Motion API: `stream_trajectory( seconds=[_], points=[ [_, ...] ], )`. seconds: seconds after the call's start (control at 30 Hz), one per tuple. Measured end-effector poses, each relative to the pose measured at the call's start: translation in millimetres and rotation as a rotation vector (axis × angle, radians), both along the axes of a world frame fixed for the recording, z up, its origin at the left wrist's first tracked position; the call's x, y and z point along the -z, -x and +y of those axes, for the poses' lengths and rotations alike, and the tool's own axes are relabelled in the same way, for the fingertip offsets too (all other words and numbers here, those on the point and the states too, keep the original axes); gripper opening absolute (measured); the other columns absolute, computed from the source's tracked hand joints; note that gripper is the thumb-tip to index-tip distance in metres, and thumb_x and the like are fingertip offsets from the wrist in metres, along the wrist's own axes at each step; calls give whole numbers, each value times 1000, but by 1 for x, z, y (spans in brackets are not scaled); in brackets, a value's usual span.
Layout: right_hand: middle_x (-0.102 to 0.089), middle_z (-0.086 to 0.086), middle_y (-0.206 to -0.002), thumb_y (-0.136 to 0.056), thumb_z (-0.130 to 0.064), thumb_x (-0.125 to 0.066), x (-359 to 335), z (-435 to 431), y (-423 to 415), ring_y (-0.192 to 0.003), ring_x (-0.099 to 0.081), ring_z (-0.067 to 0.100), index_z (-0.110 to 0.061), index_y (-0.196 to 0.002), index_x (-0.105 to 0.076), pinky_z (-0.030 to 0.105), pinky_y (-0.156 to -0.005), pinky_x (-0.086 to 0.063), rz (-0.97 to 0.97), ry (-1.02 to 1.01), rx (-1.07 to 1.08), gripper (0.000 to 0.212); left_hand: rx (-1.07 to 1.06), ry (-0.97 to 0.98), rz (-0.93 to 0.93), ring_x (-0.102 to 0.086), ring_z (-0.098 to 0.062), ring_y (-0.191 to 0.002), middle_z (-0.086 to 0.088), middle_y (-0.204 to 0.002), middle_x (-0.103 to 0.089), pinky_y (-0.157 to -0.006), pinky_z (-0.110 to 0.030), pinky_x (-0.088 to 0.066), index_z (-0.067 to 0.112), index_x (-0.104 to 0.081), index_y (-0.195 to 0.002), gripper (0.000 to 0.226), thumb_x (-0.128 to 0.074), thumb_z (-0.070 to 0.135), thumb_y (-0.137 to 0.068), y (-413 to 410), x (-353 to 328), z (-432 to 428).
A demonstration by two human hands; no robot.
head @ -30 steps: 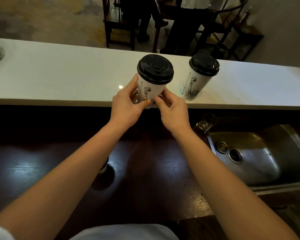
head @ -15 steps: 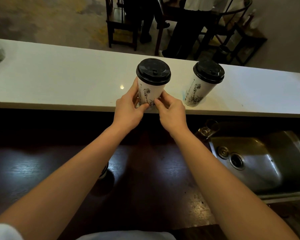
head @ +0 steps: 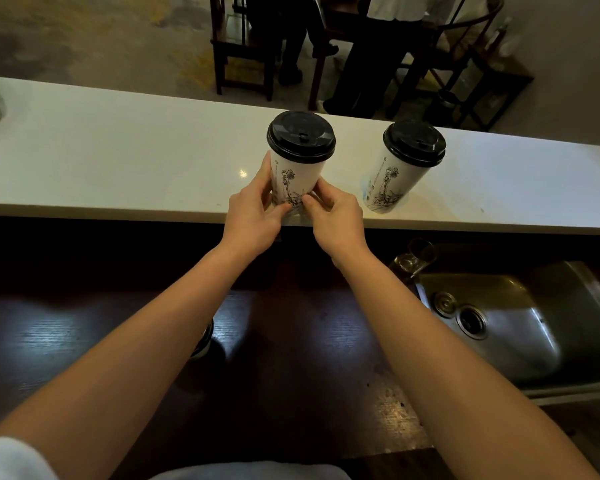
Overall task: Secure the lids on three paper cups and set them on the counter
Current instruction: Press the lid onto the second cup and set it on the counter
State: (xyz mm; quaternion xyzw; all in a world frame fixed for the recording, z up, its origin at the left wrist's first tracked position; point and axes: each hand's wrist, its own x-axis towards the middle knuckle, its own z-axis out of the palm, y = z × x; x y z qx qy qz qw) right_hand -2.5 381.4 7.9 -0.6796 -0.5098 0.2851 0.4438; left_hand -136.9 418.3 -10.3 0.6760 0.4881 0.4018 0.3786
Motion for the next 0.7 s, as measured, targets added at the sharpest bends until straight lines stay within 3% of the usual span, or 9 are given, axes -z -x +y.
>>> stream_trajectory(
  seconds=[0.33, 0.43, 0.53, 0.7],
  points=[
    [-74, -1, -120, -91, -16, -63, -4, 2, 2, -114, -67, 13, -22, -132, -64, 43, -102, -54, 31, 24, 14, 41, -8, 1, 5, -56, -14, -130, 0, -140, -61, -107, -27, -47, 30, -33, -155, 79, -72, 9, -88, 1, -3, -1],
    [-74, 0, -119, -92, -15, -64, -6, -1, 3, -112, -68, 12, -20, -130, -66, 40, -102, -54, 28, 23, 11, 38, -8, 11, -2, -57, -7, -124, -1, -138, -63, -107, -27, -48, 26, -40, -151, 73, -73, 10, -88, 1, -5, -2],
    [-75, 1, -114, -92, -16, -64, -7, -4, 5, -109, -68, 13, -16, -119, -68, 43, -101, -53, 12, 60, 4, 27, -76, 125, -50, -53, -15, -134, -7, -148, -54, -112, -32, -45, 18, -33, -156, 84, -77, 9, -85, 3, -7, -4],
    [-69, 21, -116, -90, -30, -61, -2, -21, 6, -116, -64, 33, 0, -104, -61, 53, -98, -52, -48, 109, 75, 33, -119, 217, -60, -50, -20, -137, -5, -156, -44, -113, -37, -44, 17, -25, -157, 92, -76, -2, -83, 24, -11, -21]
  ],
)
